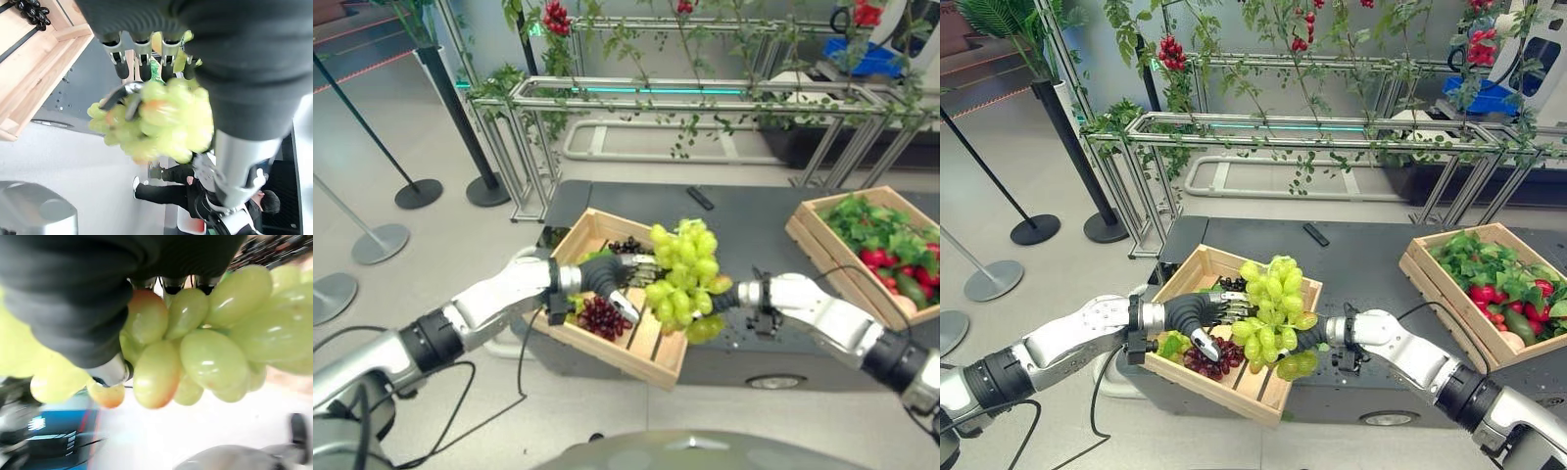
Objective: Pick up the fruits from the basket on one side to the basket on the other side
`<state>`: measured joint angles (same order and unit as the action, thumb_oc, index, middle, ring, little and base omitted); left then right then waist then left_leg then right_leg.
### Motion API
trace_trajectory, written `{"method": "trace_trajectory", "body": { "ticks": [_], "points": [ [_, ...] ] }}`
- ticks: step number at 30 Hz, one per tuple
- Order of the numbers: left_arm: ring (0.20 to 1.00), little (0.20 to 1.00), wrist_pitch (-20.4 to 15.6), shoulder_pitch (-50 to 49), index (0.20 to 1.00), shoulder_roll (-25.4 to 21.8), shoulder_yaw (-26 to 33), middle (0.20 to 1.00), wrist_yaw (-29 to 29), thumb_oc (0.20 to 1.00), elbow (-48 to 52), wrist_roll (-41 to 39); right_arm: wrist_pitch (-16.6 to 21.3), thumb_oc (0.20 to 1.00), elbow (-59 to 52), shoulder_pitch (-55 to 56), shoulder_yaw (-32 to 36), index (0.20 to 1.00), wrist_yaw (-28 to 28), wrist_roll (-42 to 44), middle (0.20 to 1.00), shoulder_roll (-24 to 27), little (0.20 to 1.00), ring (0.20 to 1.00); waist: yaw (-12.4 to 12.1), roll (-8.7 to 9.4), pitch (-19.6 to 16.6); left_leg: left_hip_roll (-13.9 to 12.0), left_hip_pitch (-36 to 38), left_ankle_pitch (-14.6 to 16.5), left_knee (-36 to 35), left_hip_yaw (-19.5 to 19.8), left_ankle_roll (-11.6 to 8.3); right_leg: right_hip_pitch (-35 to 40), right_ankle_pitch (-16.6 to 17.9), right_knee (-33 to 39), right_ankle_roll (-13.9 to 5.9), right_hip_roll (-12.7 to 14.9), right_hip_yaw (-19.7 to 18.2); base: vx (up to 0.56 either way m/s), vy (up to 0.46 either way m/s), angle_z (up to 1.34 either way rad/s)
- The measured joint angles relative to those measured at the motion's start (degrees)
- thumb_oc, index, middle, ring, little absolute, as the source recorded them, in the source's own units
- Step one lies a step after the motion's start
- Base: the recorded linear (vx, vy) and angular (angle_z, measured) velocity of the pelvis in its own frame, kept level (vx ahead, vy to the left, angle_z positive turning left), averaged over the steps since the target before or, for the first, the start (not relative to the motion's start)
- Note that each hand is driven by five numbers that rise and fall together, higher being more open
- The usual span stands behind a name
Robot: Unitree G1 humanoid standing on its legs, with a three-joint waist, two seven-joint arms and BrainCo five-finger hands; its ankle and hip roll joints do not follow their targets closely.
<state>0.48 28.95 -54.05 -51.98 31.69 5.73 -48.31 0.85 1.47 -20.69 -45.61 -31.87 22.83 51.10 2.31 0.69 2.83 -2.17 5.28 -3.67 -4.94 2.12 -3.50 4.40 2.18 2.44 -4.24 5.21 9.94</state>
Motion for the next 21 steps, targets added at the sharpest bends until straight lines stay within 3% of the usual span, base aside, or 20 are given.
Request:
{"method": "trace_trajectory", "body": {
  "ticks": [8,21],
  "points": [
    [1.0,1.0,0.14,-2.68,1.0,3.91,5.06,1.0,0.32,1.0,0.28,-2.56,0.09,0.2,0.08,2.11,3.1,0.2,-0.02,-3.26,0.2,0.67,0.2,0.2,0.0,0.02,-0.01,-0.09,-0.01,0.03,-0.01,0.27,0.03,0.38,-0.02,0.52,-0.08,-0.05,0.16,0.0,0.0,0.01],
    [1.0,1.0,0.13,-2.67,1.0,6.81,5.99,1.0,-0.57,1.0,1.91,-3.14,0.09,0.2,0.03,1.77,3.17,0.2,0.54,-5.55,0.2,-0.05,0.2,0.2,0.05,0.03,-0.01,-0.01,0.01,0.14,-0.02,0.54,0.08,1.02,0.21,1.46,-0.18,-0.08,0.22,0.0,0.0,0.01]
  ]
}}
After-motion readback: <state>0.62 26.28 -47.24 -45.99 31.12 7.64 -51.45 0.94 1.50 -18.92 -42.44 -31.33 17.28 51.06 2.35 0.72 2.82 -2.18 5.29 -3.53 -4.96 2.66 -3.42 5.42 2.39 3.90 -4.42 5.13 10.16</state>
